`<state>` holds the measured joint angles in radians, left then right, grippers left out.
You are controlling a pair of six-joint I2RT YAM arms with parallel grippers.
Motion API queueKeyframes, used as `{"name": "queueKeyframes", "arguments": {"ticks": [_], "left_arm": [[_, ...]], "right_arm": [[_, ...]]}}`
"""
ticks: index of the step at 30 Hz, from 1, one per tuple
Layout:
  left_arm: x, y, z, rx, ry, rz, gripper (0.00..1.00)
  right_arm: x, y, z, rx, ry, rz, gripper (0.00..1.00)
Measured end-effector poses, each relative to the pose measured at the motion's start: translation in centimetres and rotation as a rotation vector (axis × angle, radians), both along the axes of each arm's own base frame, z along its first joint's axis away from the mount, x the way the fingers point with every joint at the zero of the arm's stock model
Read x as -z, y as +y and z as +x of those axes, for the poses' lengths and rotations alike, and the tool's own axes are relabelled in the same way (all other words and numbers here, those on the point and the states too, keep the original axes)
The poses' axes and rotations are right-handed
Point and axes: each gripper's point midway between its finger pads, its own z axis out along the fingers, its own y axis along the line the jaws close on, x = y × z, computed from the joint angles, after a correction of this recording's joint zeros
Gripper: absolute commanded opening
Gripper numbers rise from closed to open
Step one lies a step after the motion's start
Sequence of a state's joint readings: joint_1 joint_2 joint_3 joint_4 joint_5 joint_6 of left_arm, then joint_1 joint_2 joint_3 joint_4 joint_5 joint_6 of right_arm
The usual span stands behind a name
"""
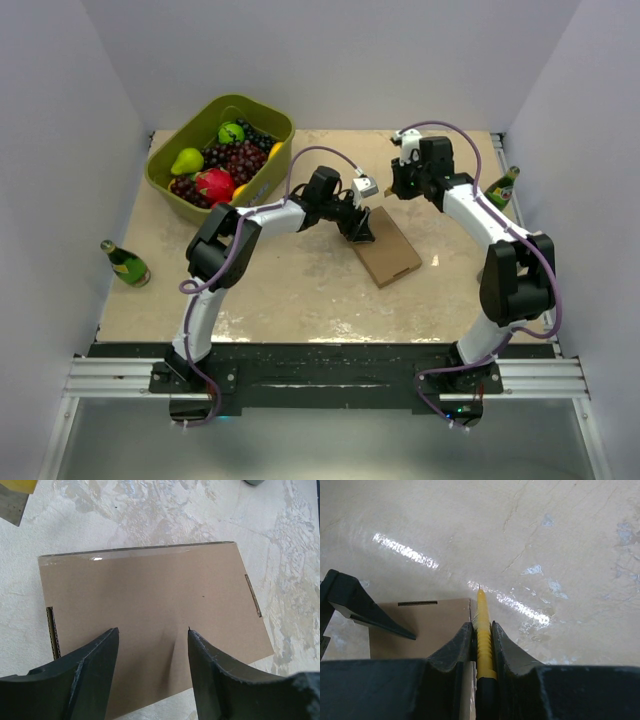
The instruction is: Unpack the express box
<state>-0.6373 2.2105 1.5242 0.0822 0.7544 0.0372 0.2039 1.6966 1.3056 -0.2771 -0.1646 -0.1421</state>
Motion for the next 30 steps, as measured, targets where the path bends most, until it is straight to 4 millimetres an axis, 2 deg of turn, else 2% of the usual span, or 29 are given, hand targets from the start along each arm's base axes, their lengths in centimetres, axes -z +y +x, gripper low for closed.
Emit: {"name": "queueKeyframes", "arguments": {"ticks": [13,30], "left_arm": [[0.0,-0.1,0.1,0.0,0.0,0.0,0.61],[0.1,-0.3,0.4,0.0,-0.004,-0.003,0.59]], "right_arm": [[0.4,0.6,-0.6,-0.025,0.02,-0.013,0.0],[0.9,0.2,-1.1,-0.017,0.042,-0.042,0.0]]}}
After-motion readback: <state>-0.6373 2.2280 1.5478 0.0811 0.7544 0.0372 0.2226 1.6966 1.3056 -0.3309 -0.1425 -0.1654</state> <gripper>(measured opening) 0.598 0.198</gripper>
